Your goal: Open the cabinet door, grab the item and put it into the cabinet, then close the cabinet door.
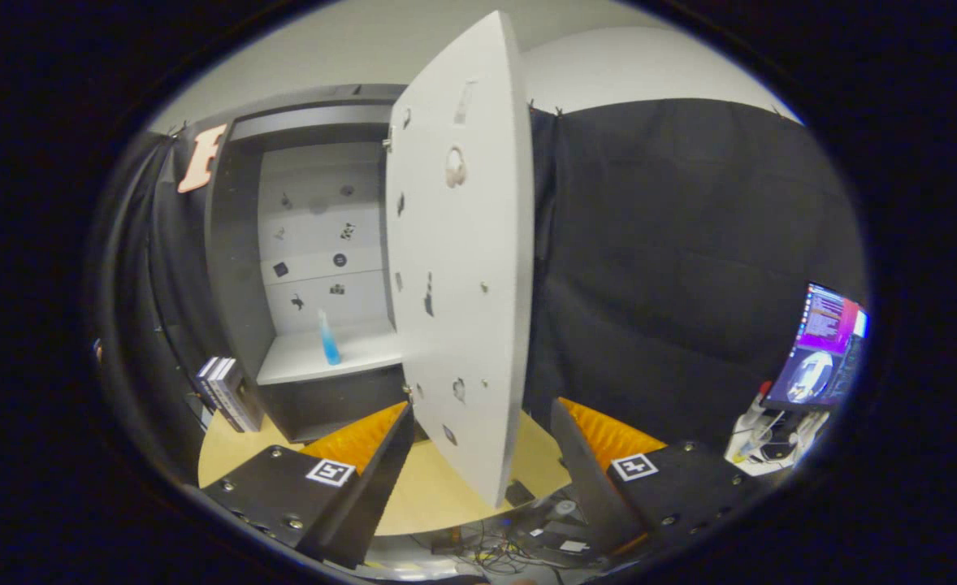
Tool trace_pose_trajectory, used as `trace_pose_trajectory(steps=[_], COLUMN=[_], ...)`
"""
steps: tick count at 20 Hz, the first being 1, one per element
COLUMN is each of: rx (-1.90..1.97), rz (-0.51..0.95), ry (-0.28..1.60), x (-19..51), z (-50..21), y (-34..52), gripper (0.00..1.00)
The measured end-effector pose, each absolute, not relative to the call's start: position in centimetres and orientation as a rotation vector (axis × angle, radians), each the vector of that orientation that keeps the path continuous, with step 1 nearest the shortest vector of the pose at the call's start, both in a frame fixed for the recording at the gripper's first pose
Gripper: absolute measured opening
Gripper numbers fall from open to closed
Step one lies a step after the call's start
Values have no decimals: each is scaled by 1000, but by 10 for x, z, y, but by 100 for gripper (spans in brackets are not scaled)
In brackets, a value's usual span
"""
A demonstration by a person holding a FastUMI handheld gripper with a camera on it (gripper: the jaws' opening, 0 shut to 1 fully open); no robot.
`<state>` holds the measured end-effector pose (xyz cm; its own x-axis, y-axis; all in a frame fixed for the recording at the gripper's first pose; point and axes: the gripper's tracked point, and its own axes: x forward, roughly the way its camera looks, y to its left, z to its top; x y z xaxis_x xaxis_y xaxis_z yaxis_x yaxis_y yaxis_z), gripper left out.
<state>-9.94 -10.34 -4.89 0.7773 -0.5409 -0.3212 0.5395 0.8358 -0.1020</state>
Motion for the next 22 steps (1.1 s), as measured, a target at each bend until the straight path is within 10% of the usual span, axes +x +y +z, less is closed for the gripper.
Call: trace_pose_trajectory(steps=[10,22], rx=[58,73], rz=[-845,-734], ry=[303,308], x=[-137,-93], z=[-47,-60], y=[-209,-211], gripper=[99,99])
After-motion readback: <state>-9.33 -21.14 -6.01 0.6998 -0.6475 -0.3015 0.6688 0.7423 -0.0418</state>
